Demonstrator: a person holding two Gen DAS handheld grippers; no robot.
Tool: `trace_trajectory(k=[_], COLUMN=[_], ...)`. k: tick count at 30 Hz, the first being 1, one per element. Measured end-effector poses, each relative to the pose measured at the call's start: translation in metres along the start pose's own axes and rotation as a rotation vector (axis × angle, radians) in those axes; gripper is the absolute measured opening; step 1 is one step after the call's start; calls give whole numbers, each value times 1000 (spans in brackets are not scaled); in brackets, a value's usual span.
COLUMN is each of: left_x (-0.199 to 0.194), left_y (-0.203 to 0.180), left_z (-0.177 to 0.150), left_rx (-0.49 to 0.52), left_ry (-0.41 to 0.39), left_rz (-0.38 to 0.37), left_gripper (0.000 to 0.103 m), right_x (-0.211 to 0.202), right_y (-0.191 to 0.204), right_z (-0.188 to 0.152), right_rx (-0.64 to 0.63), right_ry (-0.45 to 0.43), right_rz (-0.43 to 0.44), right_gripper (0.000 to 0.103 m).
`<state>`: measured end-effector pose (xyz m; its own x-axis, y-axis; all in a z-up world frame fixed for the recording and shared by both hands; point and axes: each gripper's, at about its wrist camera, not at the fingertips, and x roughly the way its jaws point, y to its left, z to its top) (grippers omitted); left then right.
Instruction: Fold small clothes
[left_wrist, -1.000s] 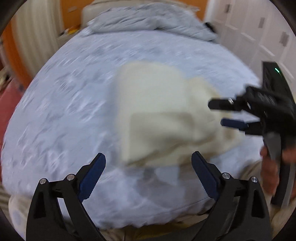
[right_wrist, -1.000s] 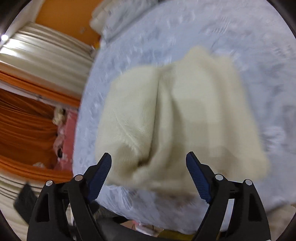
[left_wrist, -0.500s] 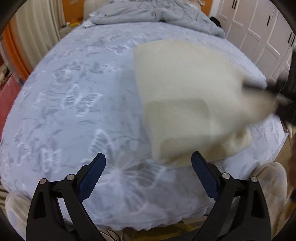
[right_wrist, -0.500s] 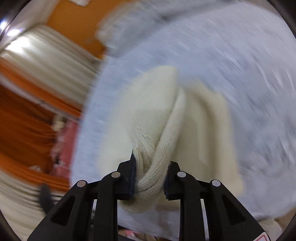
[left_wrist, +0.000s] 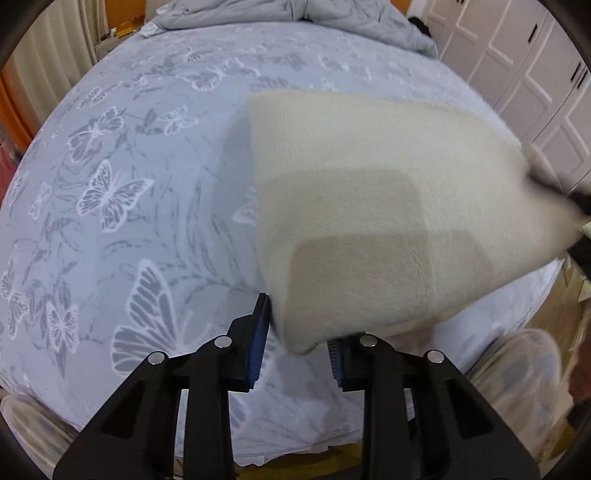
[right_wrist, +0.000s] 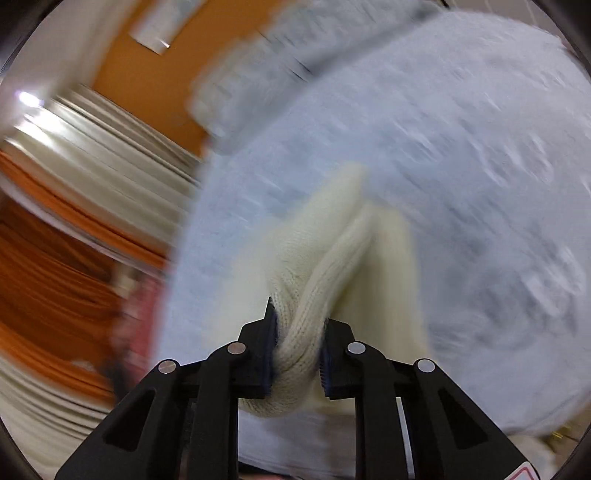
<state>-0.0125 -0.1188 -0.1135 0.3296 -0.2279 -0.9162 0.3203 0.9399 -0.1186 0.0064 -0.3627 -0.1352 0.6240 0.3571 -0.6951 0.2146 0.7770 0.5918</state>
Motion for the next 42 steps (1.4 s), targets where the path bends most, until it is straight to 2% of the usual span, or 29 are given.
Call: trace_trajectory(k=[1,2,4,5,8,9,10,11,12,14,15,16,17,18,19,21,22,24,26,28,30,31,32,34,36,37,39,41,42], left_x=[10,18,26,25,3,-5,-13,-21,-32,-47,-51,-54,-58,-61,-64,-69,-71,-72,-70,-69,-69,-70,-71,-73,-73,-72,-69,-65,-63], left_y=[-1,-1,0,0,7,9,11,14,16,16,14,13,12,11,12,18,21,26,29,30,31,31,33,36,41,43,47,47,46], left_z=[-2,-4,-11,-12,-16,-18,-20,-22,-24,-25,-24,-23,-22,-22,-20,-17,-17,-16,-15,-15,-16,-17,-17,-19,-21,-22,-24,-24,-24], left_rx=[0,-4,-17,-21,-55,-64,-71,-79,-87,-75,-68,-56,-45,-41,-38,-42,-48,-58,-59,-52,-49,-49,-49,-50,-55,-61,-80,-89,-90], left_ry=[26,50,67,72,62,53,43,26,1,-35,-41,-43,-50,-57,-63,-73,-82,-84,-76,-71,-72,-70,-66,-69,-68,-65,-50,-42,-39], left_rz=[3,9,23,22,0,-8,-21,-39,-51,-40,-23,-1,13,21,32,52,53,69,76,93,109,112,121,127,131,127,116,104,98], left_gripper=[28,28,28,28,33,42,54,61,62,62,62,62,62,62,62,63,64,66,66,66,66,66,66,66,66,66,66,66,66], right_x=[27,45,30,14,-23,-34,-40,-42,-37,-16,2,28,56,89,102,84,70,36,30,51,107,126,132,121,90,76,55,71,84], right_y=[-19,-35,-24,-10,20,32,43,47,58,76,79,72,65,46,32,43,54,86,112,130,122,115,116,132,144,144,122,79,56], right_z=[-8,-17,-15,-12,-11,-11,-9,-3,1,3,6,11,11,8,5,14,17,15,4,-10,-39,-50,-57,-49,-31,-25,-14,-18,-22], right_rx=[20,78,51,5,-92,-128,-148,-157,-174,-237,-269,-279,-277,-268,-248,-204,-197,-232,-306,-375,-446,-471,-499,-490,-441,-415,-345,-292,-261], right_ry=[102,184,130,77,-45,-85,-98,-87,-61,-27,1,52,112,201,230,207,179,102,110,163,315,360,358,349,264,227,164,191,235], right_rz=[-70,-82,-71,-100,-253,-268,-241,-205,-153,-132,-159,-206,-271,-322,-321,-306,-301,-206,-198,-211,-321,-364,-395,-396,-322,-309,-365,-509,-483], right_gripper=[17,18,22,29,31,31,31,31,31,30,29,23,9,6,5,6,10,12,12,12,10,7,7,10,9,8,8,0,0])
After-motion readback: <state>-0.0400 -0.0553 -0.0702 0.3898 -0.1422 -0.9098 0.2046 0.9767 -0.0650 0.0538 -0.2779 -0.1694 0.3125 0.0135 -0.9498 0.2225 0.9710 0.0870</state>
